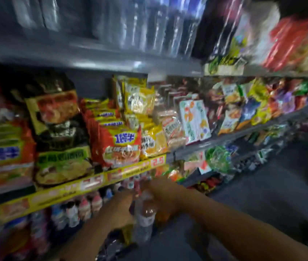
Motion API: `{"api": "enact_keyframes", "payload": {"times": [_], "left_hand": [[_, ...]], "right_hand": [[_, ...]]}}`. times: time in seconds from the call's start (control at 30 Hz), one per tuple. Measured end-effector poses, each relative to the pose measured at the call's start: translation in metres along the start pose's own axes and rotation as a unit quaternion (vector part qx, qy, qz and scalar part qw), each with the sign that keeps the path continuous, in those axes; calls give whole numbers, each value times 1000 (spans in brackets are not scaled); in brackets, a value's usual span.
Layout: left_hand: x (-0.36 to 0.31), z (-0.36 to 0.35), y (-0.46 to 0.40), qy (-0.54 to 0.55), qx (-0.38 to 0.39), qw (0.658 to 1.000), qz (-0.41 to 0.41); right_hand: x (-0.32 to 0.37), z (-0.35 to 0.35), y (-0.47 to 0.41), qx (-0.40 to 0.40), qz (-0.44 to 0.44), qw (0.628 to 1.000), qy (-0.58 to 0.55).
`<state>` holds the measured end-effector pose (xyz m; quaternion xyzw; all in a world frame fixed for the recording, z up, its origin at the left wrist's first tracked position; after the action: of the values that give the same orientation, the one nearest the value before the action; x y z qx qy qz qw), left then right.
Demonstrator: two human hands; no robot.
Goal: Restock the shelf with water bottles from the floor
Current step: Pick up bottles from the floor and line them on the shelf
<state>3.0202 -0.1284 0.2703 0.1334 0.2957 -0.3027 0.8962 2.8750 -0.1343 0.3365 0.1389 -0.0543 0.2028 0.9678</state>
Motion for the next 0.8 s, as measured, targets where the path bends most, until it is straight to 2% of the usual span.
{"api": "enact_keyframes", "payload": {"times": [0.07, 0.17, 0.23, 0.33, 0.5, 0.63, 0.8], "left_hand": [[-44, 48, 2, 10, -17, 999, -40], [-101, 108, 20, 34, -59, 996, -52], [-121, 135, 29, 40, -100, 989, -102], [-145, 167, 43, 58, -137, 983, -112], [-179, 196, 60, 64, -164, 975, -136], [-191, 225, 68, 95, -230, 959, -132], [-197, 265, 70, 155, -250, 945, -145]], "right_hand": [[15, 70, 24, -62, 7, 998, -8], [37, 155, 58, -136, -5, 991, 12], [49, 195, 77, -172, -2, 985, 8], [63, 245, 94, -228, -22, 973, 7], [92, 309, 119, -312, -29, 949, -46], [101, 341, 119, -339, -3, 938, -71], [109, 381, 113, -351, 90, 924, -126]]}}
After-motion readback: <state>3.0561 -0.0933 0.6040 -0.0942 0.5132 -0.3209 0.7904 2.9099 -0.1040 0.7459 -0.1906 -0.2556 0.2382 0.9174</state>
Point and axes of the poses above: each hand's wrist, its own y-axis away from the middle knuckle, its own z-axis out of the back of the hand, x = y × z, the point moved 2 cm from there along -y, towards the middle knuckle, and after that the axes turned 12 degrees about -z, right-handed, at the moved point
